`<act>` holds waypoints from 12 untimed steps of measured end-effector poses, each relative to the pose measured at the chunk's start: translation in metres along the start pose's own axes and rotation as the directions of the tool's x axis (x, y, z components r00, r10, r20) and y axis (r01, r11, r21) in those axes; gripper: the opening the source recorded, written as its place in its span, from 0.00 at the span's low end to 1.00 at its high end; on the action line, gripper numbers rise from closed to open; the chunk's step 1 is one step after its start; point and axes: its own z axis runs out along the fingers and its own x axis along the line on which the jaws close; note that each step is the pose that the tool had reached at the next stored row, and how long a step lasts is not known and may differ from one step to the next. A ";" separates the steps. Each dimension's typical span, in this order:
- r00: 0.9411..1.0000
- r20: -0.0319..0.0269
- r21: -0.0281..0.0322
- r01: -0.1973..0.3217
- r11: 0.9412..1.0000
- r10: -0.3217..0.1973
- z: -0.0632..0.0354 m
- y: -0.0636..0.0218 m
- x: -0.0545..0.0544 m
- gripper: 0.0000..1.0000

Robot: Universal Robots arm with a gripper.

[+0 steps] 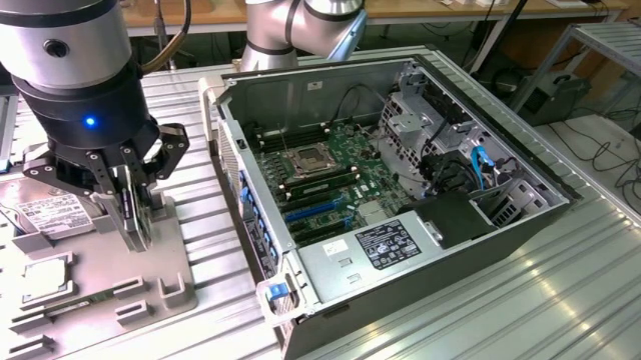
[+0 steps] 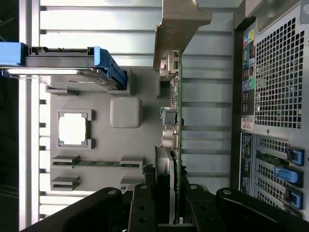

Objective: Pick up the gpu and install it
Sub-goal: 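Pick up the gpu and move the gpu toward the slot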

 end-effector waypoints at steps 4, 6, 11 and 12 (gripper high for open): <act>1.000 -0.002 0.000 0.000 1.000 0.000 -0.0044 0.0002 0.000 0.28; 1.000 -0.003 0.000 0.000 1.000 0.000 -0.0067 0.0003 0.000 0.28; 1.000 -0.006 0.000 0.000 1.000 0.000 -0.0111 0.0005 0.000 0.28; 1.000 -0.007 0.000 0.000 1.000 0.000 -0.0123 0.0006 0.000 0.28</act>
